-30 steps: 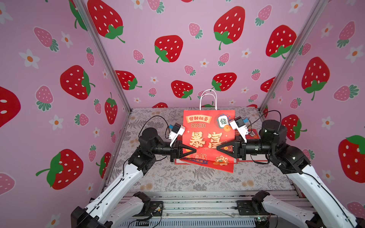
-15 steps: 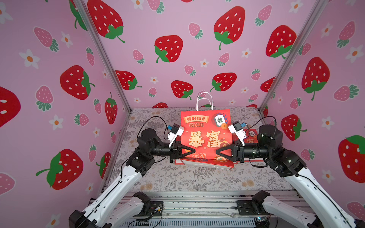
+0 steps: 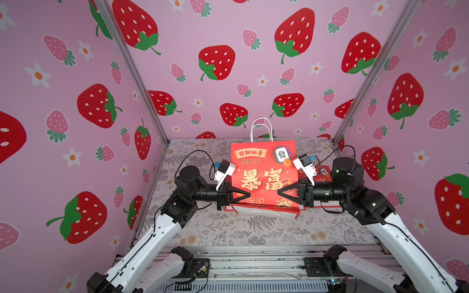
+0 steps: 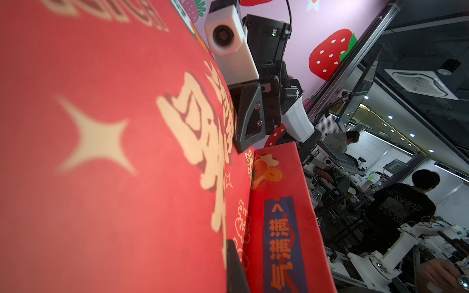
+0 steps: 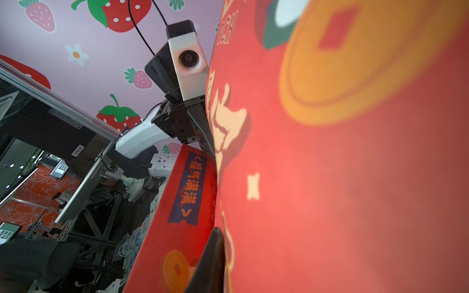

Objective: Put away the paper bag
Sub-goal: Press the paper bag.

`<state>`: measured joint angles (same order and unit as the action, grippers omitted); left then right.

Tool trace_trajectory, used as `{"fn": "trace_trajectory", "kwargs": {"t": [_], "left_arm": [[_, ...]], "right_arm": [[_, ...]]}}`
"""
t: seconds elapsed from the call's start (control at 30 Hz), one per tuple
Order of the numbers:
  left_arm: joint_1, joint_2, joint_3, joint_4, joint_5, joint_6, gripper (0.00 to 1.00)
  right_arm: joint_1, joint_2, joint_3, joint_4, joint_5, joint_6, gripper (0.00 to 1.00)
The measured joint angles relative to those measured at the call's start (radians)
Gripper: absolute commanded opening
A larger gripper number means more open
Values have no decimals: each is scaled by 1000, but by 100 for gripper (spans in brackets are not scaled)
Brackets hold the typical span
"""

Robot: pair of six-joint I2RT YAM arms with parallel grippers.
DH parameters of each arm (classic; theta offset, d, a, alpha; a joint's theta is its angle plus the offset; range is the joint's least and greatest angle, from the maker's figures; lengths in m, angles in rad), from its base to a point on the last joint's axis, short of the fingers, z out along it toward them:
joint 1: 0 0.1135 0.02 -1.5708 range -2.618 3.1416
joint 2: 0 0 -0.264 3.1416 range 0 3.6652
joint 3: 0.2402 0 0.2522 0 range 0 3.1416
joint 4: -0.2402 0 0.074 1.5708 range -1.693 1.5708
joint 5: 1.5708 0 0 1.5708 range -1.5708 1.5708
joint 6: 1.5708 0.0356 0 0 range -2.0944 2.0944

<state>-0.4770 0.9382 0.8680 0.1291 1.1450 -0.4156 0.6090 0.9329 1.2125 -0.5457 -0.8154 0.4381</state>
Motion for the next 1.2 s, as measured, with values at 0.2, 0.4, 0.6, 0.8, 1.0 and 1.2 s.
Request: {"fn": "trace_trajectory", "kwargs": {"t": [0.2,0.4,0.6,0.8,1.0,1.2], "left_arm": [[1,-6,0,-5,-2,1,1],[1,-16,0,-8,-3,0,4],[1,-15,0,-6,0,-1,0],[1,-15,0,8,0,-6,0],[1,-15,0,12,0,-7,0],[2,-17,0,11,-2,-6,12]], "right_arm": [[0,-2,3,-8,0,-18,4],[2,-4,4,-6,-2,-19,0],[2,-4,4,-3,-4,-14,19],[2,7,21,18,-16,0,25],[2,48,48,50,-31,10,23],[2,51,48,50,-35,11,0]]}}
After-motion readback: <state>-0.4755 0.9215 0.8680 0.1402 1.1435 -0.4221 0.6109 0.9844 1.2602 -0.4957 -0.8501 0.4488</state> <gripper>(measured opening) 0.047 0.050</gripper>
